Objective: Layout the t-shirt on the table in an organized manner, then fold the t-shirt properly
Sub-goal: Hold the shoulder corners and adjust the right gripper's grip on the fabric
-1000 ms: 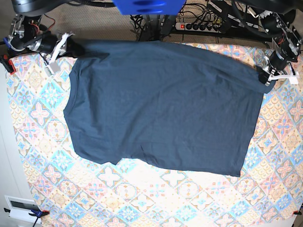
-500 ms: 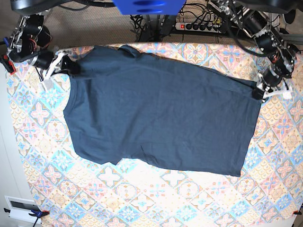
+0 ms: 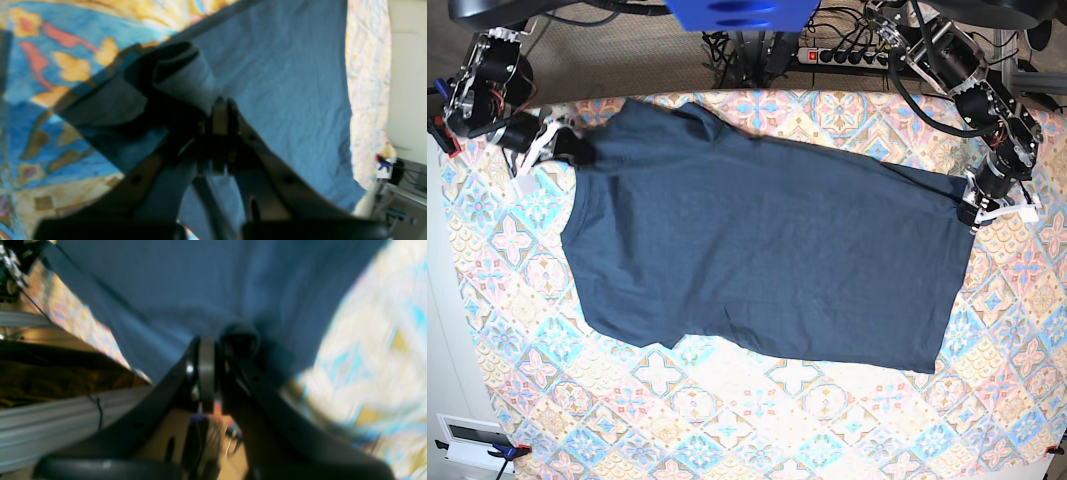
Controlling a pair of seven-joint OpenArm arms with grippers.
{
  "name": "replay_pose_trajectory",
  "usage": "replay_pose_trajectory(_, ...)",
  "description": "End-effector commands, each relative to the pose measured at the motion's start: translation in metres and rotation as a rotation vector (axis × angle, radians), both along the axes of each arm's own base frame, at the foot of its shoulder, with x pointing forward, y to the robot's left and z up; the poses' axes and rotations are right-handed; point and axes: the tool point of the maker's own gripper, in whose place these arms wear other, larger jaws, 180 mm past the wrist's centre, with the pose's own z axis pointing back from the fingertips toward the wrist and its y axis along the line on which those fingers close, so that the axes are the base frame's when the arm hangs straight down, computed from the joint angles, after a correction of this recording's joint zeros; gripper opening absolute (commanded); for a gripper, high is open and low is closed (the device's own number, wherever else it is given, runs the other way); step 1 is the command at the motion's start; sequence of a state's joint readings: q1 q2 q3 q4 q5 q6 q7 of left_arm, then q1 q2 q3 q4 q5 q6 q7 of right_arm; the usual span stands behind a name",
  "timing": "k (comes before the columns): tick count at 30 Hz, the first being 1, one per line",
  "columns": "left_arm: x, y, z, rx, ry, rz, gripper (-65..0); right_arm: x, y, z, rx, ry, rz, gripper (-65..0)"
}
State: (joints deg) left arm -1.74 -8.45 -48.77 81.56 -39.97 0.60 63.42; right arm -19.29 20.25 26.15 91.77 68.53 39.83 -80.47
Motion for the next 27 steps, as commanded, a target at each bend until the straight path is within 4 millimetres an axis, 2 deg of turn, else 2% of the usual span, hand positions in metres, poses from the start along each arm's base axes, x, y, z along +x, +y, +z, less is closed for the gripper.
replay_pose_trajectory(1, 0.006, 0.008, 0.008, 0.021, -0.028, 0.01, -65.0, 0.008, -0.006, 0.01, -0.004, -0.041, -0.005, -64.1)
replay_pose_trajectory(9, 0.003, 0.003, -0.009, -0.03, 0.0, 0.019, -65.0, 0.004, -0.009, 0.001, 0.013, -0.009, -0.029, -63.9)
replay_pose_trajectory(15, 0.003, 0.002, -0.009, -0.036, 0.002, 0.017, -59.7, 0.008, -0.018, 0.006, 0.006, -0.03, -0.056, -63.2)
replay_pose_trajectory(21, -0.001, 0.002, -0.011, -0.038, 0.009, 0.019, -59.0, 0.008, -0.044, 0.01, 0.003, -0.052, -0.168, -51.5)
replay_pose_trajectory(24, -0.005, 0.003, -0.013, -0.038, 0.017, 0.021, -58.9, 0.005, -0.045, 0.009, 0.012, -0.053, -0.191, -48.0)
replay_pose_trajectory(27, -0.007, 0.003, -0.015, -0.038, 0.022, 0.021, -58.9, 0.002, -0.043, 0.01, 0.007, -0.05, -0.179, -47.1)
